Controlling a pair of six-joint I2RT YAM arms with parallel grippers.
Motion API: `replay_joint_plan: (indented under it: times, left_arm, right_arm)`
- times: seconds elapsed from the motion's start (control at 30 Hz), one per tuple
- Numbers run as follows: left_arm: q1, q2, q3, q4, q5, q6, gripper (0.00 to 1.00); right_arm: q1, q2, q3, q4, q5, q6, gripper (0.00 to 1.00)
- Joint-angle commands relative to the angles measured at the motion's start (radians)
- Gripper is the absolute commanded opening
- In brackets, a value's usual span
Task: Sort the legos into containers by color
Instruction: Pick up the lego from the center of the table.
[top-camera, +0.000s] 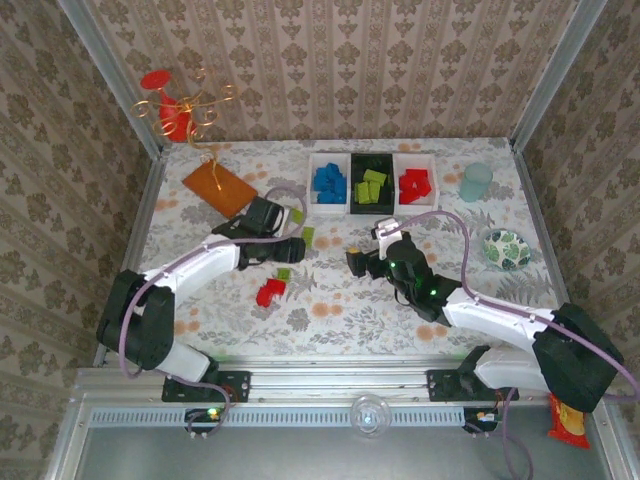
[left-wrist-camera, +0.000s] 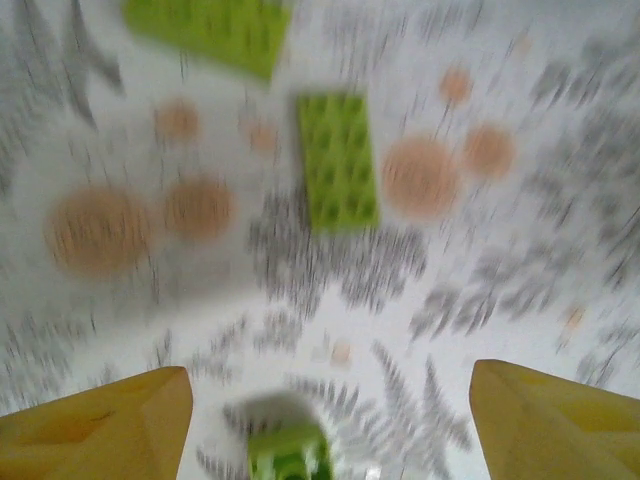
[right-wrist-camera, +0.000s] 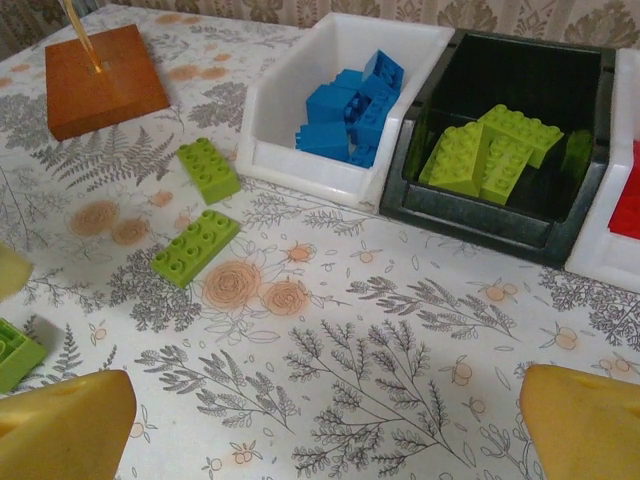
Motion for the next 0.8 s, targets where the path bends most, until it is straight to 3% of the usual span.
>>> replay_joint_plan:
  times: [0.0,0.27,0.5,0.77]
  left_arm:
    - [-0.013,0.008,-0.006,-0.085,-0.018,0.042,0.76]
    - [-0.013,0.142,0.055,-0.102,-0.031,0.041,0.64]
    - [-0.039,0.186,0.052,-0.103,-0.084,0.001,0.57]
    - [-0.066,0.198,0.047,-0.098,-0.094,-0.026,0.45]
  right_arm:
    - [-0.006,0.022,0.018,-0.014,0.000,0.022,1.00]
    - [-0.005,0.017,0.017,-0.016,-0.011,0.011,1.00]
    - [-0.005,0.005,-0.003,0.049,-0.163,-0.020,1.00]
    - [-0.004,-0.010,-0.003,0.036,-0.135,-0.021,1.00]
